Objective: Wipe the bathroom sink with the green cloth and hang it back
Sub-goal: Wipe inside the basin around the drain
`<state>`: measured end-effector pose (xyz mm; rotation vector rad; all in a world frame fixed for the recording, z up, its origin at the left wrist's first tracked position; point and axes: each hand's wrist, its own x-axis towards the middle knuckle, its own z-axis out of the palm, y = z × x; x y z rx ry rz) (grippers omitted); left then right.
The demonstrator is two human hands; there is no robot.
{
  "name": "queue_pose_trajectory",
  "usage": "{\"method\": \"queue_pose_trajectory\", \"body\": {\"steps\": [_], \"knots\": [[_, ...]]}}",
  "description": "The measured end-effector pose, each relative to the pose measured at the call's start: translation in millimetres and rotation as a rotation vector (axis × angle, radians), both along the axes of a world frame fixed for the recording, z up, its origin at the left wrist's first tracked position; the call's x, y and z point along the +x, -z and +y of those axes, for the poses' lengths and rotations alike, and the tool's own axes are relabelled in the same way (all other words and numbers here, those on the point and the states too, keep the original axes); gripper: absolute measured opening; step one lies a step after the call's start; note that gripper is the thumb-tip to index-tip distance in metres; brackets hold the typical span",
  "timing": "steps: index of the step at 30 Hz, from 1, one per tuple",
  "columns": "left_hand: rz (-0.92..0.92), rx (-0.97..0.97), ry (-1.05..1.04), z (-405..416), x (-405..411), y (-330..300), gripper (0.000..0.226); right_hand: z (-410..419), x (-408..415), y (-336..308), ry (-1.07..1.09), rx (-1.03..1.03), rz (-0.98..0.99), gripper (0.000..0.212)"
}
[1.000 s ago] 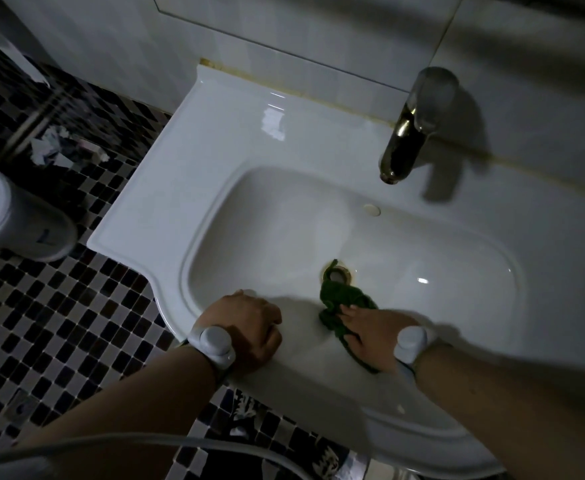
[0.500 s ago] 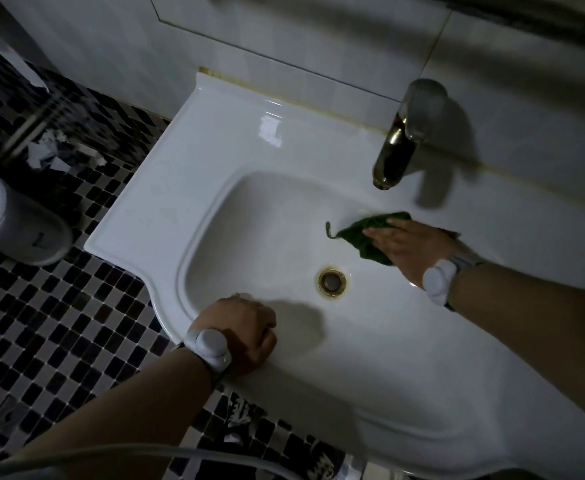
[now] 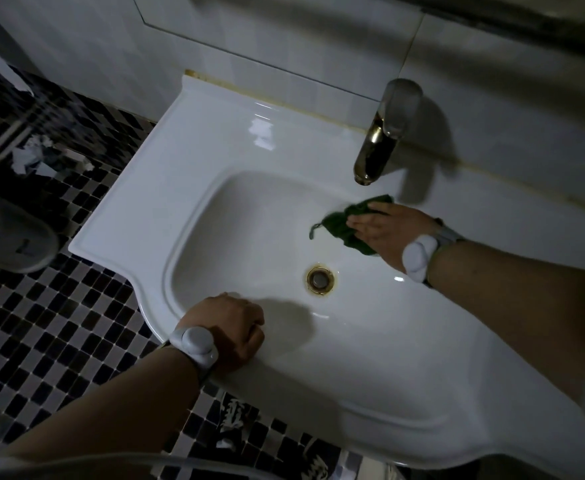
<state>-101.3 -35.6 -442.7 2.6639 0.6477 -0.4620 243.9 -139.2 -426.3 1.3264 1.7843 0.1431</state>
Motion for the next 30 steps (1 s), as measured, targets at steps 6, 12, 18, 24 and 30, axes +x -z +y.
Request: {"method": "queue_pose_trajectory", "body": {"steps": [6, 12, 18, 24, 30], "knots": [[0.000, 0.006, 0.008, -1, -1, 0, 0.041, -85, 14, -11, 0.198, 0.022, 0.160, 0.051], [-0.008, 0.036, 0.006, -2, -2, -1, 0.038, -147, -41, 4, 0.741, -0.023, 0.423, 0.061], [-0.015, 0.046, 0.005, -2, -3, -3, 0.040, -126, -140, 12, 0.941, -0.297, 0.762, 0.060], [-0.023, 0.039, 0.008, -3, -1, -3, 0.041, -136, -51, -17, 0.615, 0.123, 0.453, 0.064], [-0.030, 0.039, 0.022, -4, -1, -5, 0.039, -155, -64, 10, 0.817, -0.015, 0.416, 0.079]]}}
